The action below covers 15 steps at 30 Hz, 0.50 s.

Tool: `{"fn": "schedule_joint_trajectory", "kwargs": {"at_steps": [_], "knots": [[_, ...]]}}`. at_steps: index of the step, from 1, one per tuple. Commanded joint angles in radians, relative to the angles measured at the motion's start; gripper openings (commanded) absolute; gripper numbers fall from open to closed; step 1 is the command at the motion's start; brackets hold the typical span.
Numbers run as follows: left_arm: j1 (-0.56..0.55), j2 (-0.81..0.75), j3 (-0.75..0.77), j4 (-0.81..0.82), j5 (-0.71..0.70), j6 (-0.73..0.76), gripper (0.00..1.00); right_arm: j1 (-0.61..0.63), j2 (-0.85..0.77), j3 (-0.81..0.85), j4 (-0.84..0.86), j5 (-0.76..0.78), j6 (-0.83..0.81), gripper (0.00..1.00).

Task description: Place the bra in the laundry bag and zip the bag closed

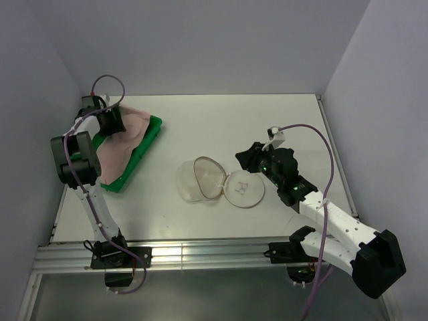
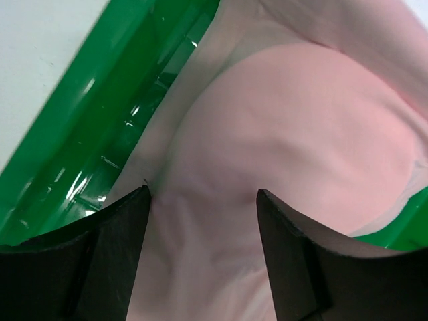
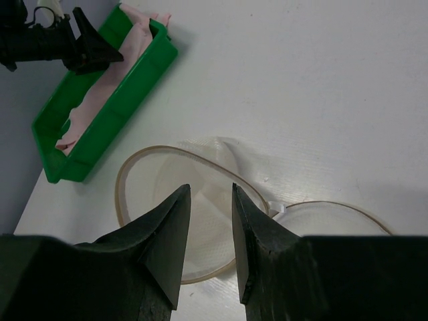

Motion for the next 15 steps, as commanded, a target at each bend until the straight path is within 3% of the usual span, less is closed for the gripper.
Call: {"fn": "schedule_joint_trajectory", "kwargs": {"at_steps": [1, 4, 6, 7, 8, 11, 12, 15], "knots": [[-0.002, 0.009, 0.026, 0.005, 0.005, 0.017, 0.70, -0.005, -0.026, 0.001, 0.054, -0.005, -0.005, 0.39], [-0.005, 0.012, 0.019, 0.019, 0.008, 0.010, 0.63, -0.005, -0.021, 0.003, 0.058, -0.009, -0.005, 0.39], [-0.009, 0.009, 0.008, 0.033, -0.003, 0.005, 0.54, -0.005, -0.018, 0.003, 0.059, -0.012, -0.005, 0.39], [-0.010, 0.007, -0.004, 0.046, -0.004, 0.002, 0.46, -0.005, -0.018, 0.004, 0.058, -0.011, -0.004, 0.39], [-0.010, 0.004, -0.010, 0.051, -0.010, -0.006, 0.29, -0.005, -0.018, 0.003, 0.058, -0.012, -0.005, 0.39], [-0.012, -0.014, -0.016, 0.060, -0.029, -0.015, 0.05, -0.005, -0.018, 0.003, 0.059, -0.011, -0.004, 0.39], [-0.012, -0.020, -0.018, 0.063, -0.033, -0.018, 0.00, -0.005, -0.017, 0.003, 0.061, -0.015, -0.002, 0.39], [-0.012, -0.061, -0.026, 0.077, -0.041, -0.033, 0.00, -0.003, -0.010, 0.007, 0.062, -0.024, 0.001, 0.39]]}}
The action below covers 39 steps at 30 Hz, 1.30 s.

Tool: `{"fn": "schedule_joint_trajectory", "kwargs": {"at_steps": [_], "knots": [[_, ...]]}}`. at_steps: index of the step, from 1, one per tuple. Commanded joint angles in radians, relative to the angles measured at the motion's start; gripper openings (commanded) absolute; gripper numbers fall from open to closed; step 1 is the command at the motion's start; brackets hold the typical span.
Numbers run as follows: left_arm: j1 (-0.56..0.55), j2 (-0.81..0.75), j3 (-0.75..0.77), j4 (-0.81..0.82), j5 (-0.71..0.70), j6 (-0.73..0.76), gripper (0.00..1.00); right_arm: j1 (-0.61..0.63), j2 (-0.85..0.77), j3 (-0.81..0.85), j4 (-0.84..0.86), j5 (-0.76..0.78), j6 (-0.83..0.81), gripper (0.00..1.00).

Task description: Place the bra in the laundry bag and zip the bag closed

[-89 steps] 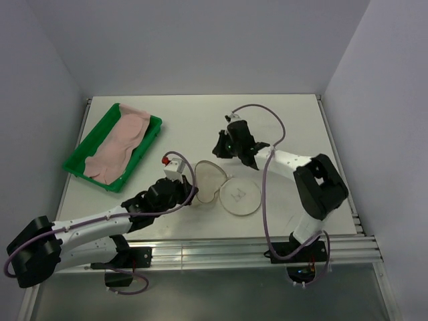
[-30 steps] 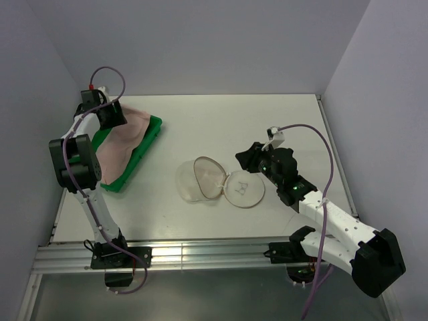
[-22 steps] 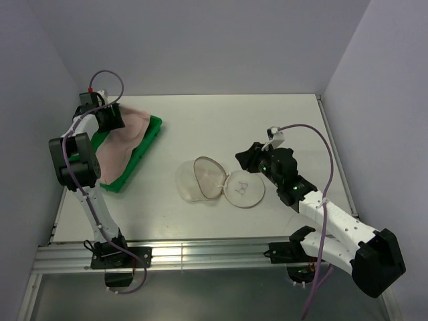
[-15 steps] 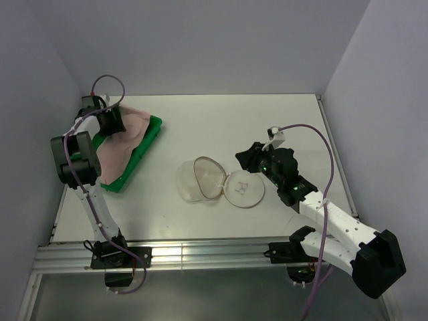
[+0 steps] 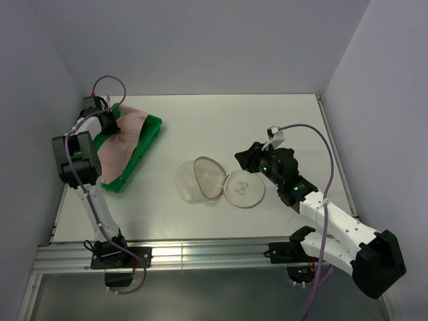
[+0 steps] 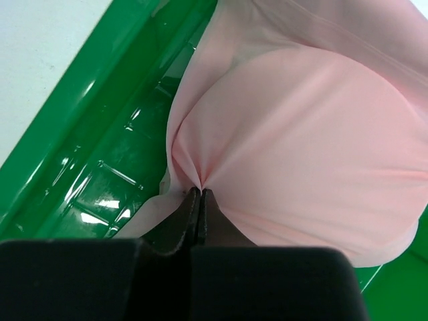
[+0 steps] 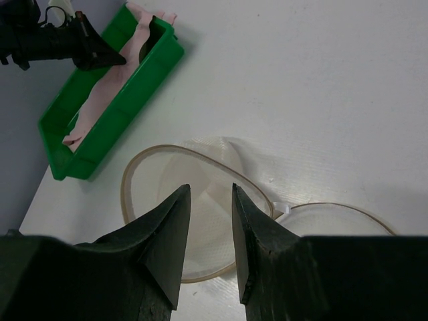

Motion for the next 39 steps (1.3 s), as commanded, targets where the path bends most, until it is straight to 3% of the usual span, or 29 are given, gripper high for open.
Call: {"fn": "schedule_joint_trajectory", "kwargs": {"at_steps": [1, 8, 11, 14, 17, 26, 30, 34, 39], "knots": [[-0.004, -0.086, -0.011, 0.045, -0.034, -0.023, 0.00, -0.003, -0.003, 0.009, 0.055, -0.008, 0.003, 0.39], [-0.007, -0.241, -0.034, 0.089, 0.010, -0.112, 0.00, 0.020, 0.001, 0.073, 0.026, -0.040, -0.006, 0.46], [-0.012, -0.317, -0.055, 0.128, 0.039, -0.150, 0.00, 0.034, 0.009, 0.110, 0.009, -0.062, -0.006, 0.57], [-0.014, -0.380, -0.074, 0.168, 0.065, -0.187, 0.00, 0.046, 0.024, 0.160, -0.026, -0.051, -0.010, 0.75], [-0.015, -0.405, -0.049, 0.169, 0.096, -0.214, 0.00, 0.055, 0.055, 0.232, -0.073, -0.045, -0.030, 0.83], [-0.032, -0.549, -0.041, 0.249, 0.219, -0.334, 0.00, 0.112, 0.087, 0.348, -0.061, -0.054, -0.007, 0.84], [-0.056, -0.682, -0.139, 0.315, 0.260, -0.424, 0.00, 0.147, 0.107, 0.382, -0.002, -0.146, -0.016, 0.83], [-0.196, -0.885, -0.227, 0.295, 0.161, -0.423, 0.00, 0.178, 0.144, 0.478, -0.003, -0.227, -0.058, 0.78], [-0.339, -1.031, -0.291, 0.235, 0.082, -0.470, 0.00, 0.308, 0.169, 0.593, -0.086, -0.146, -0.191, 0.80]]}}
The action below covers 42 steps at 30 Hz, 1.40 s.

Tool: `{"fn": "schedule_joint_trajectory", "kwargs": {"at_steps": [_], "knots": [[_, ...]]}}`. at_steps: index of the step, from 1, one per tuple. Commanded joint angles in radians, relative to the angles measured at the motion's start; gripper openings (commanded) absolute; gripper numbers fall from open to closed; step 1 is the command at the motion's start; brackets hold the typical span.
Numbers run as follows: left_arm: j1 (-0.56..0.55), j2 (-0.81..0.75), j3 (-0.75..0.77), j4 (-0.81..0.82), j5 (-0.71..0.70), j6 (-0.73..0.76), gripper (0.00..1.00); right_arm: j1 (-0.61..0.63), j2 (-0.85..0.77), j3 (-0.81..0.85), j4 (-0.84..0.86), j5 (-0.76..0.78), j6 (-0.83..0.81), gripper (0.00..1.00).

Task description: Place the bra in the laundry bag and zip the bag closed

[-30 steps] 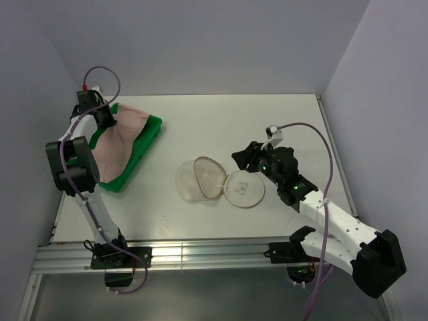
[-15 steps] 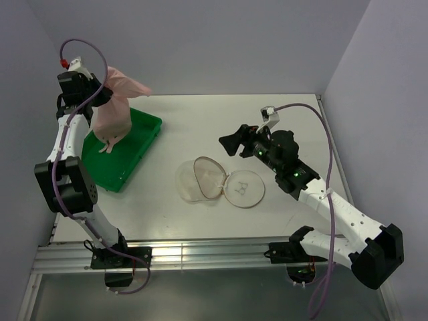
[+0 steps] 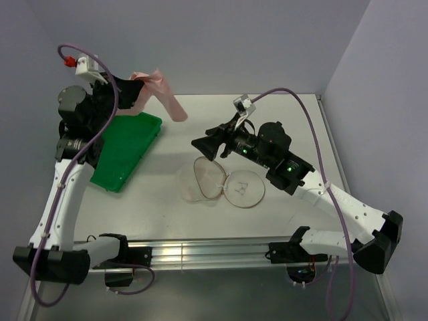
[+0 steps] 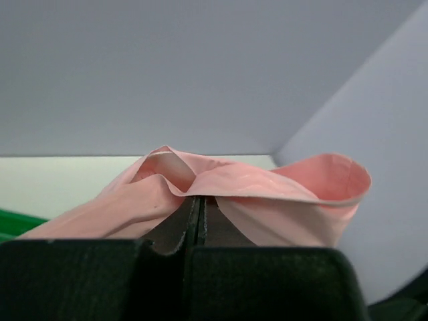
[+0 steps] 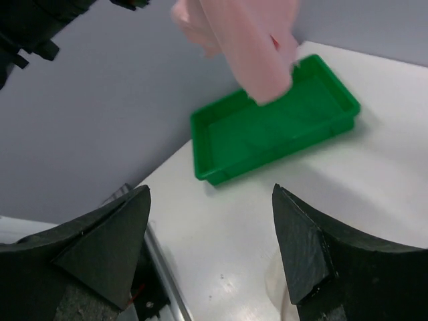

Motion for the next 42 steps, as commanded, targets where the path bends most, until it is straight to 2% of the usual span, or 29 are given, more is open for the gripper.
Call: {"fn": "schedule_joint_trajectory", "kwargs": {"at_steps": [1, 7, 14, 16, 20, 25, 35, 38, 41, 42], "knots": [[-0.077, -0.096, -0.030, 0.002, -0.078, -0.061, 0.00, 0.085, 0.020, 0.159, -0.049, 0.027, -0.130, 0.81], [-0.203, -0.174, -0.057, -0.035, -0.128, -0.103, 0.00, 0.221, 0.054, 0.333, -0.219, 0.277, -0.330, 0.82], [-0.328, -0.252, -0.181, -0.014, -0.193, -0.141, 0.00, 0.290, 0.019, 0.316, -0.272, 0.251, -0.393, 0.82], [-0.355, -0.277, -0.212, 0.002, -0.210, -0.155, 0.00, 0.319, 0.019, 0.302, -0.287, 0.304, -0.410, 0.83], [-0.372, -0.306, -0.271, 0.037, -0.208, -0.198, 0.00, 0.350, 0.023, 0.268, -0.283, 0.366, -0.436, 0.85], [-0.409, -0.315, -0.272, 0.042, -0.257, -0.180, 0.00, 0.370, 0.040, 0.288, -0.267, 0.330, -0.420, 0.87], [-0.464, -0.342, -0.286, 0.042, -0.277, -0.173, 0.00, 0.387, 0.120, 0.333, -0.223, 0.586, -0.423, 0.90], [-0.467, -0.343, -0.269, 0.022, -0.250, -0.164, 0.00, 0.385, 0.117, 0.324, -0.200, 0.619, -0.436, 0.89], [-0.467, -0.357, -0.266, 0.006, -0.236, -0.158, 0.00, 0.384, 0.126, 0.348, -0.218, 0.605, -0.473, 0.77], [-0.469, -0.365, -0.271, 0.003, -0.231, -0.156, 0.00, 0.384, 0.129, 0.354, -0.221, 0.593, -0.476, 0.67]]}}
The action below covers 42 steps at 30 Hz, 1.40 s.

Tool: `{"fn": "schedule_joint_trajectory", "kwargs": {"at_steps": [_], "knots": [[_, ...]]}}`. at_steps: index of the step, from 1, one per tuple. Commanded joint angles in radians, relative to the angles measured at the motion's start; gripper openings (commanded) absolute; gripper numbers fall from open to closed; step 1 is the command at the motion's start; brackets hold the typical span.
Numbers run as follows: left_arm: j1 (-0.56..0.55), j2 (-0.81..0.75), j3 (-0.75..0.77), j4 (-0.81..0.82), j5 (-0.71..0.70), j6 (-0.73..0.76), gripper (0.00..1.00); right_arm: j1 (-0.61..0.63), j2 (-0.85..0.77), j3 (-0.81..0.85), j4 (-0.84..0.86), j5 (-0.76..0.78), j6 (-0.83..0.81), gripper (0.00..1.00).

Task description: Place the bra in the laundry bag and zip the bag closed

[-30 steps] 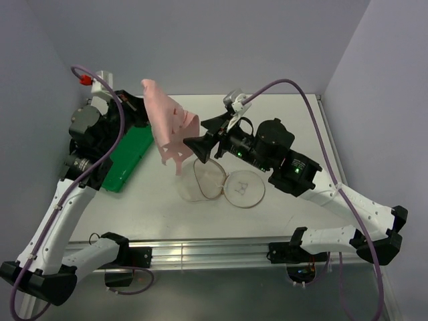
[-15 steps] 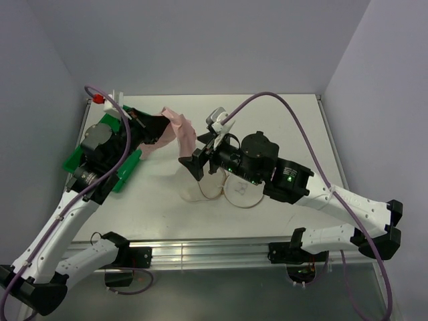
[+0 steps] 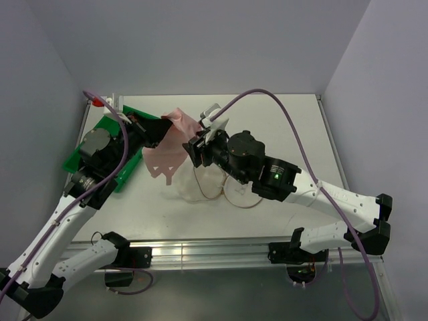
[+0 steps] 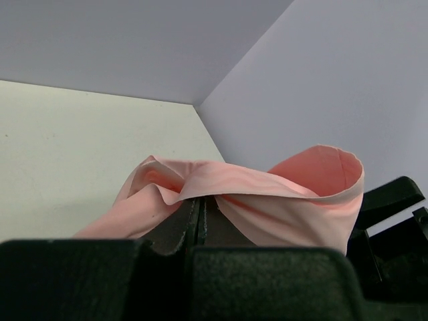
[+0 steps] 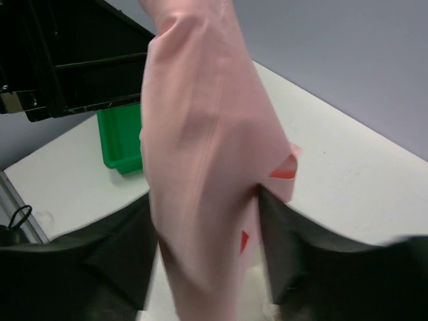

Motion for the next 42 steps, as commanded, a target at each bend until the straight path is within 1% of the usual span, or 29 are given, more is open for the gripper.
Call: {"fn": "schedule_joint_trajectory", "kwargs": {"at_steps": [1, 2, 3, 4, 5, 7, 10, 11, 12, 13, 14, 15, 17, 18, 20, 21, 24, 29, 31, 32, 33, 36, 39, 42], "knots": [[-0.006, -0.040, 0.017, 0.026, 0.030, 0.019, 0.00, 0.000, -0.002, 0.057, 0.050, 0.006, -0.038, 0.58], [-0.008, -0.043, 0.009, 0.025, 0.036, 0.022, 0.00, 0.000, -0.004, 0.058, 0.056, -0.005, -0.035, 0.46], [-0.008, -0.046, 0.006, 0.016, 0.039, 0.025, 0.00, 0.000, -0.005, 0.061, 0.060, -0.011, -0.035, 0.26], [-0.008, -0.047, 0.006, 0.006, 0.042, 0.028, 0.00, 0.000, -0.004, 0.066, 0.053, -0.017, -0.036, 0.19], [-0.006, -0.055, 0.006, -0.014, 0.044, 0.042, 0.00, 0.000, -0.002, 0.083, 0.035, -0.016, -0.042, 0.07], [-0.008, -0.067, 0.003, -0.033, 0.044, 0.060, 0.00, -0.001, -0.008, 0.097, 0.021, -0.019, -0.048, 0.00], [-0.006, -0.089, 0.014, -0.076, 0.062, 0.106, 0.00, -0.006, -0.025, 0.129, -0.026, -0.071, -0.071, 0.00], [-0.006, -0.093, 0.020, -0.092, 0.076, 0.133, 0.03, -0.008, -0.027, 0.146, -0.049, -0.087, -0.084, 0.00], [-0.008, -0.098, 0.029, -0.112, 0.105, 0.152, 0.20, -0.009, -0.030, 0.182, -0.071, -0.107, -0.090, 0.00], [-0.006, -0.104, 0.047, -0.170, 0.114, 0.164, 0.33, -0.011, -0.030, 0.201, -0.119, -0.118, -0.111, 0.00], [-0.008, -0.113, 0.051, -0.191, 0.119, 0.195, 0.46, -0.011, -0.031, 0.240, -0.147, -0.132, -0.122, 0.00], [-0.008, -0.141, 0.051, -0.210, 0.124, 0.209, 0.70, -0.012, -0.034, 0.259, -0.193, -0.150, -0.134, 0.00], [-0.006, -0.176, 0.037, -0.250, 0.134, 0.248, 0.82, -0.015, -0.037, 0.308, -0.239, -0.169, -0.168, 0.00], [-0.008, -0.213, 0.032, -0.264, 0.136, 0.256, 0.92, -0.015, -0.039, 0.323, -0.258, -0.178, -0.179, 0.00], [-0.008, -0.248, 0.014, -0.282, 0.142, 0.282, 0.95, -0.020, -0.037, 0.366, -0.310, -0.200, -0.199, 0.00], [-0.008, -0.276, 0.005, -0.282, 0.148, 0.290, 0.99, -0.021, -0.034, 0.382, -0.342, -0.204, -0.202, 0.00], [-0.008, -0.302, -0.023, -0.273, 0.199, 0.328, 0.99, -0.021, -0.028, 0.435, -0.397, -0.236, -0.206, 0.00], [-0.006, -0.291, -0.040, -0.245, 0.245, 0.371, 0.99, -0.021, -0.028, 0.486, -0.460, -0.285, -0.200, 0.00], [-0.006, -0.288, -0.049, -0.221, 0.312, 0.373, 0.99, -0.021, -0.030, 0.489, -0.471, -0.286, -0.196, 0.00], [-0.006, -0.288, -0.054, -0.213, 0.390, 0.364, 0.99, -0.021, -0.030, 0.491, -0.473, -0.278, -0.194, 0.00], [-0.006, -0.287, -0.060, -0.206, 0.427, 0.359, 0.99, -0.021, -0.027, 0.492, -0.474, -0.272, -0.194, 0.00], [-0.008, -0.303, -0.087, -0.192, 0.502, 0.342, 0.99, -0.021, -0.014, 0.502, -0.477, -0.246, -0.188, 0.00], [-0.006, -0.311, -0.110, -0.187, 0.486, 0.332, 0.98, -0.021, -0.010, 0.505, -0.476, -0.267, -0.174, 0.00], [-0.008, -0.291, -0.113, -0.175, 0.492, 0.318, 0.95, -0.021, -0.005, 0.518, -0.482, -0.255, -0.164, 0.00]]}}
